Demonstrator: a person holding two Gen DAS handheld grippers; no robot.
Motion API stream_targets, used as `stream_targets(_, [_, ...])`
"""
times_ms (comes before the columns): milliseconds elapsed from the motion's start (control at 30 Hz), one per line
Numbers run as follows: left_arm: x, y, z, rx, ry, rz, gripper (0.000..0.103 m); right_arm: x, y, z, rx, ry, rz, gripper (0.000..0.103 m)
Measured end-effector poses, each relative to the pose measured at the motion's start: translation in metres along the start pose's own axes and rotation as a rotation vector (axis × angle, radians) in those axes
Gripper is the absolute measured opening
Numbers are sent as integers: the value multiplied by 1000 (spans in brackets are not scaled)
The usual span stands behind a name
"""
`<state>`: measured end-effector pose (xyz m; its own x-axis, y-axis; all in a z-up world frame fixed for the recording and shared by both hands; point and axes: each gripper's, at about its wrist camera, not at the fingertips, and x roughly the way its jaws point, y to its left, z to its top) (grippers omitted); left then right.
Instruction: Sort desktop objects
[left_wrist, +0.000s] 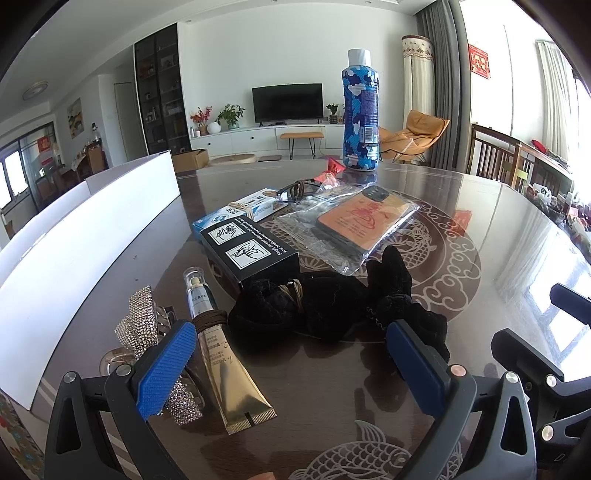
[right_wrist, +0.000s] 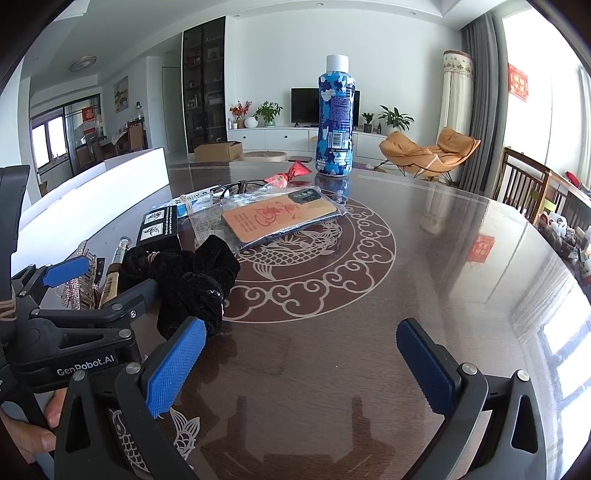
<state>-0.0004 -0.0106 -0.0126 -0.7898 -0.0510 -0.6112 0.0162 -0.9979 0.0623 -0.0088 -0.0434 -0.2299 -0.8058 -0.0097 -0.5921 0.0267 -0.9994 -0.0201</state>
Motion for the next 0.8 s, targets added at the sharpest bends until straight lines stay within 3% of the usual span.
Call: stream_targets(800, [1, -1, -1, 3, -1, -6, 103, 0, 0, -1, 1, 1, 1, 103])
